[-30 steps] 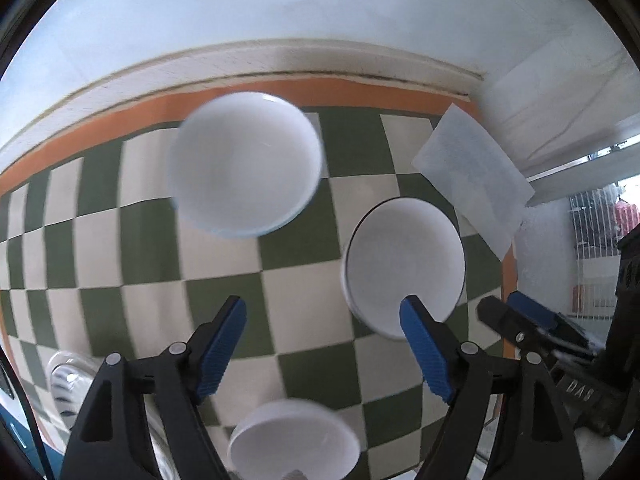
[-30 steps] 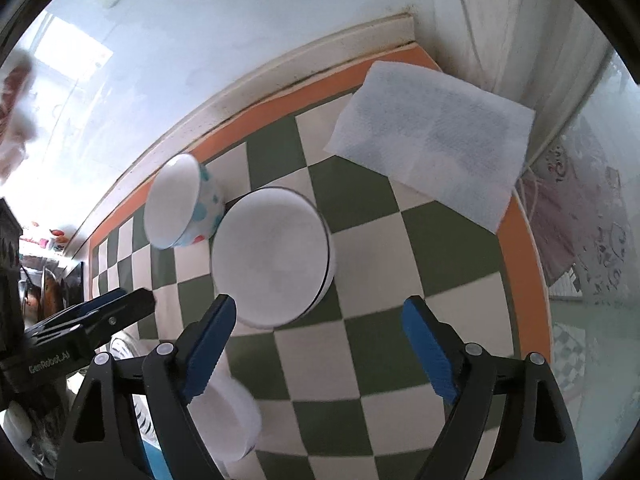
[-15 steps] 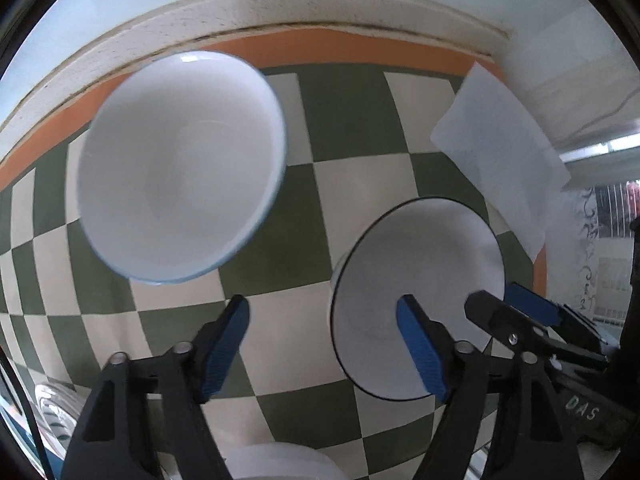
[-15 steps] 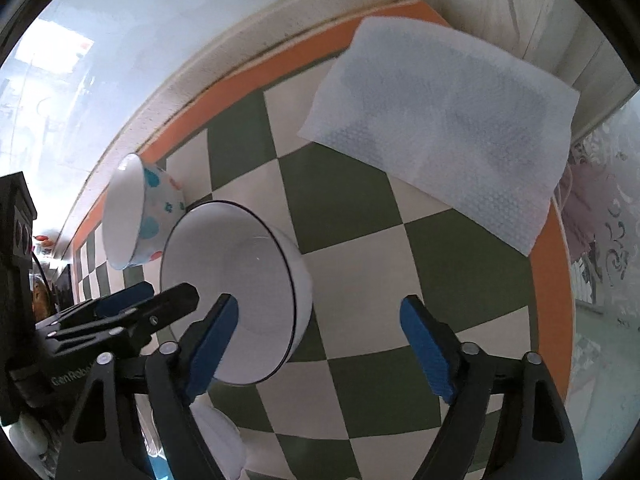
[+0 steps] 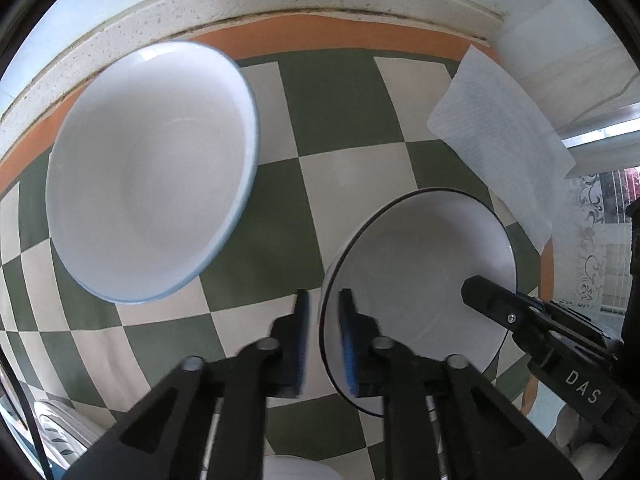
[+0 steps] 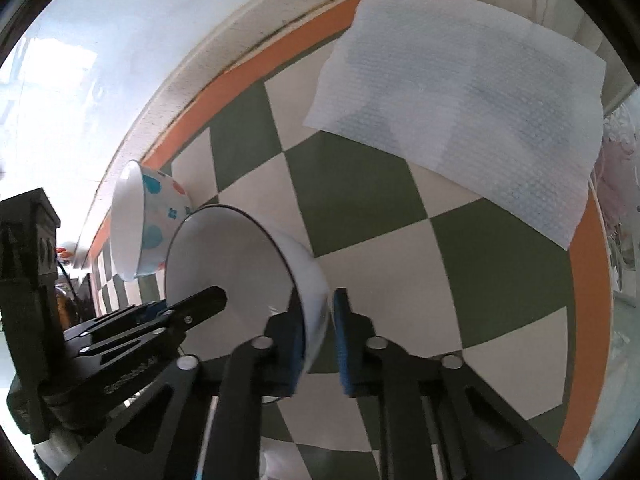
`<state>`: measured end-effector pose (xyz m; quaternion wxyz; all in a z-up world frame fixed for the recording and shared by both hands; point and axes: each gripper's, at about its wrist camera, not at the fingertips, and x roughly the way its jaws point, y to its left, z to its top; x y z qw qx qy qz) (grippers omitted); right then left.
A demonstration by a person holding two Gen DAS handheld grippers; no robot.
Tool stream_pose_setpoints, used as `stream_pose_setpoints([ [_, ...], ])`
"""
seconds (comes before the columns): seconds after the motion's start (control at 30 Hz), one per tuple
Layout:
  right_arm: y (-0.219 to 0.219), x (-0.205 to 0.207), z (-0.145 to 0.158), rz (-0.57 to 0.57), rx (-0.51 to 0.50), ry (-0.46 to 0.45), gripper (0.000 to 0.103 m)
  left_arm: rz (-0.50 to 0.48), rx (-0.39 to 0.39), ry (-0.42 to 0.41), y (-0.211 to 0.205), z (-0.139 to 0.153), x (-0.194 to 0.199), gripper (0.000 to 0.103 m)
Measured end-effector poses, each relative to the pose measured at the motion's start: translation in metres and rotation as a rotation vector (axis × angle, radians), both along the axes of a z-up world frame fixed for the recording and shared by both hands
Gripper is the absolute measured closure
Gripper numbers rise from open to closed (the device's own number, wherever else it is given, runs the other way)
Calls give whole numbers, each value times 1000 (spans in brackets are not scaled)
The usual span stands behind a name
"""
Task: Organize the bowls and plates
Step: 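Carry the dark-rimmed bowl and lower it into the plain white bowl, open both tools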
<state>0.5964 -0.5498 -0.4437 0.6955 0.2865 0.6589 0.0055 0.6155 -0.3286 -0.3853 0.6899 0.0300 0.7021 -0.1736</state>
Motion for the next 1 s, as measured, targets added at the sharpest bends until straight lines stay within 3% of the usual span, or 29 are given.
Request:
stream_pose_setpoints([
  [0.27, 4, -1, 4, 13, -23, -14, 92, -5, -17, -12, 0, 9, -7, 94],
  [0.53, 5, -15, 28, 11, -4, -33, 93, -1, -50, -31, 17, 45, -13, 94],
  [0.7, 21, -35, 57, 35, 10, -43, 93, 5, -76, -52, 39, 73, -41, 94],
  [1.0, 75, -91, 97, 122, 35, -41, 93, 28, -78, -39, 95, 93, -103, 94],
])
